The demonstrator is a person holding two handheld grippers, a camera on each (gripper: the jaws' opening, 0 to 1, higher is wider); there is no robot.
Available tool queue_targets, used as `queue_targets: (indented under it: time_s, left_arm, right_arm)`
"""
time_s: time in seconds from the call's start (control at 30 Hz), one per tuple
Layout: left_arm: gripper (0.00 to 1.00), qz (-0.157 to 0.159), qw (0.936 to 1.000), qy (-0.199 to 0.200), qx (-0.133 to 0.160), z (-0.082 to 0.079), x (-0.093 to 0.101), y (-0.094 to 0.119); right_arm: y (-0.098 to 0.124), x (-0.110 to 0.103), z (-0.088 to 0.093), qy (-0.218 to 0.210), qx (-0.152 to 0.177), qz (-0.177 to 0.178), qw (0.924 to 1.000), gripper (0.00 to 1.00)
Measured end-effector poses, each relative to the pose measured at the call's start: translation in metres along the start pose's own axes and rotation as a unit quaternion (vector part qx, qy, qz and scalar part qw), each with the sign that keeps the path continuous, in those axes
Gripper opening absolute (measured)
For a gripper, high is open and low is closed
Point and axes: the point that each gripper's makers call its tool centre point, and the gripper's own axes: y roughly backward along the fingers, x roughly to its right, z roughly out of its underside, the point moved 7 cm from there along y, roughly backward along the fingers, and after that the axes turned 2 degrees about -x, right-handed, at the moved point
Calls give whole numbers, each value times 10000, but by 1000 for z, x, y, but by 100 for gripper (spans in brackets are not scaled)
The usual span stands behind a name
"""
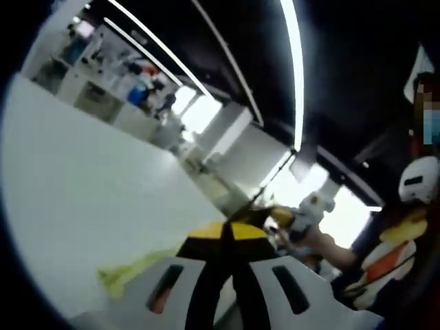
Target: Fold the garment on the visible template until the final outline fits inside the template.
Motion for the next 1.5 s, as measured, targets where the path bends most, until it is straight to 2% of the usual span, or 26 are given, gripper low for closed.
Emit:
queue_targets:
  time_s: [0.17, 0.27, 0.47, 0.57, 0.63, 0.73, 0.83, 0.87, 0.9, 0.97, 1.17, 1.3, 1.5]
  left_arm:
    - [0, 248, 9994, -194, 174, -10, 31, 8]
    - [0, 111, 9984, -522, 184, -16, 40, 15]
    - [0, 264, 9975, -612, 251, -24, 61, 28]
    - [0, 400, 9968, -645, 247, -29, 76, 32]
    - [0, 495, 9958, -717, 271, -33, 88, 36]
    - [0, 543, 9953, -768, 219, -35, 95, 38]
    - [0, 507, 9954, -811, 103, -29, 86, 31]
    - [0, 414, 9972, -624, 33, -23, 77, 27]
    - [0, 407, 9974, -601, 16, -20, 71, 23]
    - [0, 281, 9989, -375, -22, -13, 54, 18]
    - [0, 50, 9998, -12, -187, 7, 8, 2]
    - [0, -97, 9994, 301, -167, 16, -21, -8]
    - [0, -297, 9979, 508, -274, 23, -56, -29]
  right_arm:
    - [17, -12, -26, 109, 272, -35, 9996, 3]
    - [27, -22, -41, 188, 448, -153, 9987, 3]
    - [38, -33, -62, 330, 636, -343, 9968, 2]
    - [44, -40, -78, 298, 865, -507, 9945, 2]
    - [49, -47, -87, 183, 1041, -746, 9916, 2]
    - [52, -45, -88, 134, 1074, -757, 9912, 2]
    - [46, -32, -72, 88, 861, -654, 9941, 2]
    - [41, -27, -63, 68, 731, -612, 9954, 2]
    - [38, -24, -56, 11, 642, -625, 9960, 2]
    - [30, -16, -43, -39, 561, -589, 9967, 2]
    - [9, 10, 2, -232, 101, -488, 9985, 2]
    - [-4, 22, 26, -332, -125, -459, 9983, 2]
    - [-26, 48, 57, -471, -421, -418, 9971, 2]
